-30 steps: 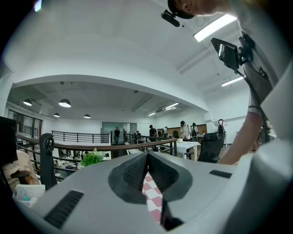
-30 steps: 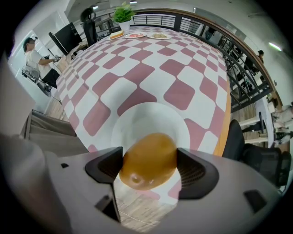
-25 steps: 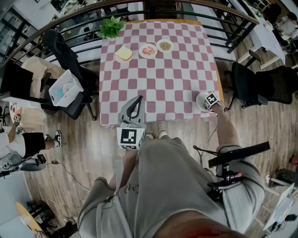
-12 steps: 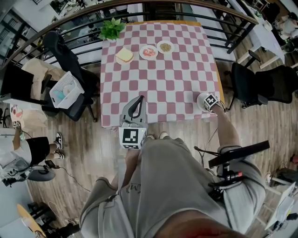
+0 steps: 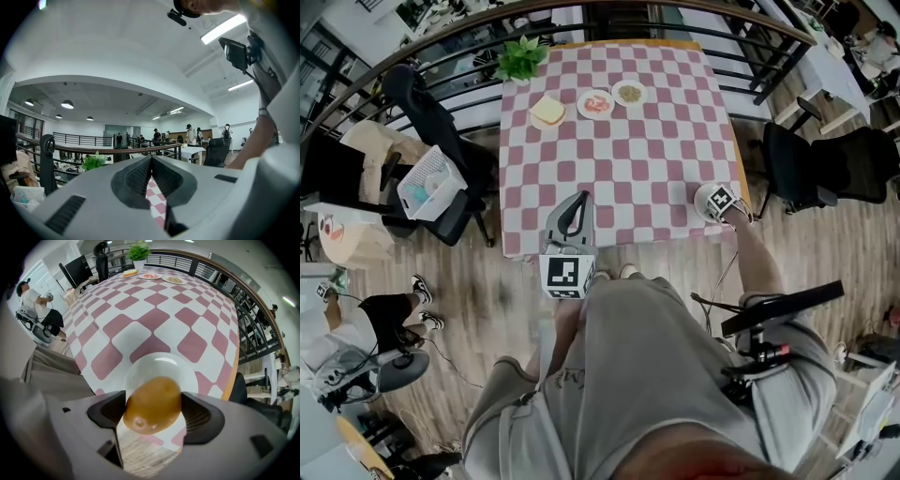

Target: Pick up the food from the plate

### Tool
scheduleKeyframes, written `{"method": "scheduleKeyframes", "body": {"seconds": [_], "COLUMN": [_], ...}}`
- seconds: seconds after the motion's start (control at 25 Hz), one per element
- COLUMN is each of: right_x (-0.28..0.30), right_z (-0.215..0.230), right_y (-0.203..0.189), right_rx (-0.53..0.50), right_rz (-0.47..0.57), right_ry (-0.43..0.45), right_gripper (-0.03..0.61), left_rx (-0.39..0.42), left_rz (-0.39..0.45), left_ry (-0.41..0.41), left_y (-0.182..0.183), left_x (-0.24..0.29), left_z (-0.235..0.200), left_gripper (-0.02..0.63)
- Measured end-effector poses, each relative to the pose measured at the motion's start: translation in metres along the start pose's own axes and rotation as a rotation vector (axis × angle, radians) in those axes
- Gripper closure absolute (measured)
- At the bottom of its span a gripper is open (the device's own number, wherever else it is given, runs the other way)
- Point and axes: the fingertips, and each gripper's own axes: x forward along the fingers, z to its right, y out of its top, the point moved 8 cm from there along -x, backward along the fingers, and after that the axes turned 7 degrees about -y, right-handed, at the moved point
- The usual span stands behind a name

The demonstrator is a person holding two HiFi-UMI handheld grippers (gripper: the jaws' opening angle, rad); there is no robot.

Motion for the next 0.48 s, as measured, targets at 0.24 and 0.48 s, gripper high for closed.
{"method": "scheduleKeyframes", "body": {"seconds": [0.24, 0.48], "right_x": [-0.006, -0.033], "right_z": [0.004, 0.012], "right_y": [0.012, 0.027], "right_rx": [-0.083, -0.157], "right_rz": [0.024, 0.0], "right_ry": [-0.021, -0.005], "right_gripper": [0.215, 0.215], "left_rx": [-0.004, -0.024], "left_rz": [0.005, 0.01], "left_ry": [0.0, -0.001], "left_y": [0.0, -0.001], "left_x": [0.0, 0.001], "left_z": [0.002, 0.002], "left_gripper": [0.606, 0.606]}}
